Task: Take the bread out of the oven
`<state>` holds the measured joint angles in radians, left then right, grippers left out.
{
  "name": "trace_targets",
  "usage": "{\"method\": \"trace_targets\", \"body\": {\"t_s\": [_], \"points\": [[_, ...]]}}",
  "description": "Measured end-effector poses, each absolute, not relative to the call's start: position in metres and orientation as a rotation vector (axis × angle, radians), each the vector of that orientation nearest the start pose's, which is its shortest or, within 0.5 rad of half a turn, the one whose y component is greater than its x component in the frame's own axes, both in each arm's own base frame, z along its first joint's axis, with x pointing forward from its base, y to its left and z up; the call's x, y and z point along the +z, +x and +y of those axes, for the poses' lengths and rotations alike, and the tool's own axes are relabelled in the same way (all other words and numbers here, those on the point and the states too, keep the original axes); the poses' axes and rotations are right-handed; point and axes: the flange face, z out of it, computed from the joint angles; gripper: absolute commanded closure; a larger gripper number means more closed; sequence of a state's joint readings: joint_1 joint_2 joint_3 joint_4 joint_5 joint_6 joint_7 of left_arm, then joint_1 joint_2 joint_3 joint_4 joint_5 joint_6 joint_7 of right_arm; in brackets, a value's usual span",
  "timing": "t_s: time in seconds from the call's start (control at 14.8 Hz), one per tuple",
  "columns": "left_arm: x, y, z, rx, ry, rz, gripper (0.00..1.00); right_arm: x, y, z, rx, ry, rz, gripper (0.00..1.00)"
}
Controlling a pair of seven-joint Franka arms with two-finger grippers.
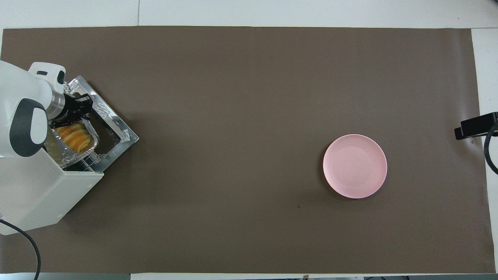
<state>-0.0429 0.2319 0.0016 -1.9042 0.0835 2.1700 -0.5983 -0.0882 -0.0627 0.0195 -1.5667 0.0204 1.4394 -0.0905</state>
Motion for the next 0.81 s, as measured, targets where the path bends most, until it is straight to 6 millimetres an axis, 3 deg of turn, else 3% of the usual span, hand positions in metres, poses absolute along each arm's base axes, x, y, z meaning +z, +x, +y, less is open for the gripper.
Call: {"method": "trace_targets", "body": {"t_s": [0.07, 0.2, 0.41, 0.47, 0.61, 0.81], "points": [[0.389, 0.615, -0.054, -0.108, -3.011, -0.695, 1.00, 0.649, 0.520, -0.033, 0.098, -3.116, -0.037, 0.00], [0.410, 0.617, -0.136, -0.180, -3.070, -0.501, 1.00, 0.649, 0.520, -0.033, 0.098, -3.116, -0.037, 0.00], [0.426, 0.592, -0.261, -0.233, -3.133, -0.224, 1.00, 0.649, 0.520, -0.033, 0.098, -3.116, -0.037, 0.00], [0.426, 0.581, -0.289, -0.233, -3.143, -0.158, 1.00, 0.649, 0.520, -0.033, 0.098, -3.116, -0.037, 0.00], [0.417, 0.562, -0.327, -0.207, -3.146, -0.056, 1.00, 0.649, 0.520, -0.033, 0.098, -3.116, -0.037, 0.00], [0.374, 0.534, -0.382, -0.121, -3.147, 0.074, 1.00, 0.649, 0.520, -0.033, 0.098, -3.116, -0.037, 0.00]]}}
